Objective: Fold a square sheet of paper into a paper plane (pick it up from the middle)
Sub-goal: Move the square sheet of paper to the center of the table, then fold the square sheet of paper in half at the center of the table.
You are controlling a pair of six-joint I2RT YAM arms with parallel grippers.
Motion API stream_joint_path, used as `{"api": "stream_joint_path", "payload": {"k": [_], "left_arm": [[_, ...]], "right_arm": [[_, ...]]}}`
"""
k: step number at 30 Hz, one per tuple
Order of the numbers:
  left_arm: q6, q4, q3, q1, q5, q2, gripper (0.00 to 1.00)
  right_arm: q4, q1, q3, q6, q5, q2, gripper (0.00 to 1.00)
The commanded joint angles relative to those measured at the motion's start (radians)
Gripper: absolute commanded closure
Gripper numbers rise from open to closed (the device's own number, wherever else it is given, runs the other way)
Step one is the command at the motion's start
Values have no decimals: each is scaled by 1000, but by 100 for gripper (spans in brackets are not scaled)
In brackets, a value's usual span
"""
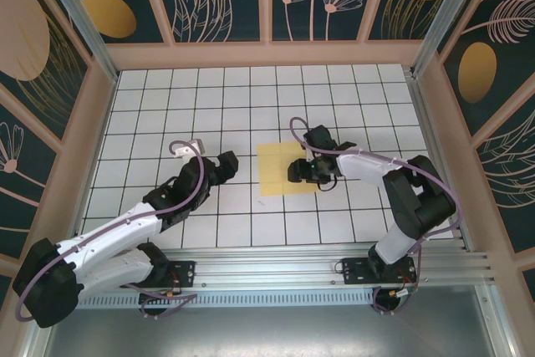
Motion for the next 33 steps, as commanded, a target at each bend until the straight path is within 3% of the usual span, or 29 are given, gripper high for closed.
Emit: {"api": "stream_joint_path", "payload": {"k": [1, 5, 13, 25, 33], "left_arm": [[49, 10, -3, 5, -18, 7, 2], [50, 14, -12, 9, -17, 24, 2], [47, 32, -43, 35, 42, 31, 1], [44, 46, -62, 49, 62, 29, 2], [41, 40, -61, 51, 64, 28, 2]], "right_arm": [[-96, 34, 103, -6, 135, -19, 37], [-160, 115, 232, 55, 293, 81, 25], [-283, 170, 439, 108, 389, 290, 13], [-271, 170, 453, 103, 330, 380, 8], [-226, 170, 387, 103, 274, 416, 12]]}}
